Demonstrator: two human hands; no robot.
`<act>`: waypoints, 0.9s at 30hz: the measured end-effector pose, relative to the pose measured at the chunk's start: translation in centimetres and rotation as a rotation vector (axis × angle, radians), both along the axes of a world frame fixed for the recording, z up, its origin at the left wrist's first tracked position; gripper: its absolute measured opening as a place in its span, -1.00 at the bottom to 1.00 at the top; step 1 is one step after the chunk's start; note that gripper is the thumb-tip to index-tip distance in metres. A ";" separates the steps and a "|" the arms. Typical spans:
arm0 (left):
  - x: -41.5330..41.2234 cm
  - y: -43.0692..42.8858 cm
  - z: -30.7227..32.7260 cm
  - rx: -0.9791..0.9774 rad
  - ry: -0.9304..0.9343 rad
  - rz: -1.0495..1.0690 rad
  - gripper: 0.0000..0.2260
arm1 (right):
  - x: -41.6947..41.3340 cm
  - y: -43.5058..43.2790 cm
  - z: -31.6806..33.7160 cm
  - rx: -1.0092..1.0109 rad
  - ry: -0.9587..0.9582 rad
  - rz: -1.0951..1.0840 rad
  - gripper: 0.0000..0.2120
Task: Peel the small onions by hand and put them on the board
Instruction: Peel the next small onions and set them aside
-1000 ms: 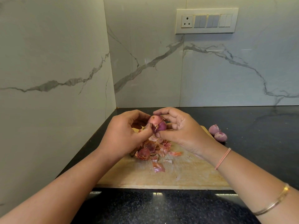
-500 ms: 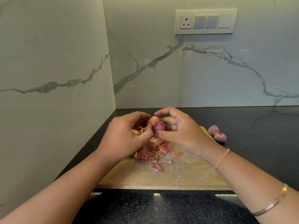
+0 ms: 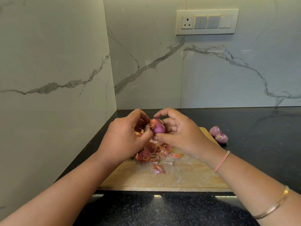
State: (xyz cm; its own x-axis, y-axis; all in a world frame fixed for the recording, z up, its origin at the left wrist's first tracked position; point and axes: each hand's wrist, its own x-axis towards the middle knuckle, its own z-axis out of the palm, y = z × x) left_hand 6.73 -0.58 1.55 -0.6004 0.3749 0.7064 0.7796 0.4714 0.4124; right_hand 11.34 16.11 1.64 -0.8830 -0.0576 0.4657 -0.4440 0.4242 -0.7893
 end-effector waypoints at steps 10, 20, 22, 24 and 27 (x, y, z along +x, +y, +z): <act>0.1 0.2 -0.1 0.010 0.042 -0.017 -0.87 | 0.0 -0.2 -0.1 0.011 0.055 -0.011 -0.61; 0.0 0.2 -0.1 0.027 0.059 -0.001 -0.93 | -0.1 -0.1 -0.1 0.043 0.063 -0.038 -0.59; 0.0 0.3 -0.1 0.022 0.050 0.014 -0.94 | 0.0 -0.2 -0.1 0.046 0.062 -0.028 -0.59; 0.0 0.3 -0.2 0.004 0.033 0.030 -0.93 | 0.1 -0.3 -0.1 0.055 0.060 -0.017 -0.59; 0.0 0.4 -0.2 0.007 0.003 0.046 -0.94 | 0.2 -0.3 0.0 0.063 0.049 0.000 -0.63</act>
State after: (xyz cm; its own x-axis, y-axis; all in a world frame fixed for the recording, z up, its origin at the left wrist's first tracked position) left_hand 6.71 -0.19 1.37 -0.6148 0.3416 0.7109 0.7583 0.5037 0.4137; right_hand 11.51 15.78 1.62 -0.8592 -0.0876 0.5041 -0.4814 0.4721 -0.7385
